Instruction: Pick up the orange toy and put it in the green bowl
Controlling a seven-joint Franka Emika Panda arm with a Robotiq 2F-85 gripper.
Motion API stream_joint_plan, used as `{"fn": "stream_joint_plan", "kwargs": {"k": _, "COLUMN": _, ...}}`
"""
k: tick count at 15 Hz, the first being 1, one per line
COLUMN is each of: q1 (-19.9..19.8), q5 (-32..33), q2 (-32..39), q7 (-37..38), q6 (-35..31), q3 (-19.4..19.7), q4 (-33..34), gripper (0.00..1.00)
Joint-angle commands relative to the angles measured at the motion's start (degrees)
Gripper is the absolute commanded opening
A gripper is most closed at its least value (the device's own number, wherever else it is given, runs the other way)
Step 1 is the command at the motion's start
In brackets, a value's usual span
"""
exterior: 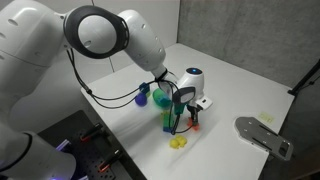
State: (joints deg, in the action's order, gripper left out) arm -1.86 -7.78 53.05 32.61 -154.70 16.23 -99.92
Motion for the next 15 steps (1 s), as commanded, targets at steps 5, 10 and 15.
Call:
{"fn": "stream_joint_plan", "kwargs": {"k": 5, "q1": 6.2, "q5": 0.3, "q2": -10.7, "q7": 0.4, "q6": -3.3, "q3": 0.2, "q4": -6.6, "gripper": 0.15}}
{"fn": "stream_joint_plan", "kwargs": {"k": 10, "q1": 11.2, "q5": 0.9, "q2": -19.0, "q7": -1.2, "q6": -5.9, "q3": -1.8, "q4": -14.7, "gripper": 0.15}}
{"fn": "stream_joint_plan", "kwargs": {"k": 15, "q1": 12.2, "q5": 0.7, "q2": -23.2, "q7": -2.7, "q6": -6.8, "q3": -5.4, "q4": -19.9, "gripper": 0.15}}
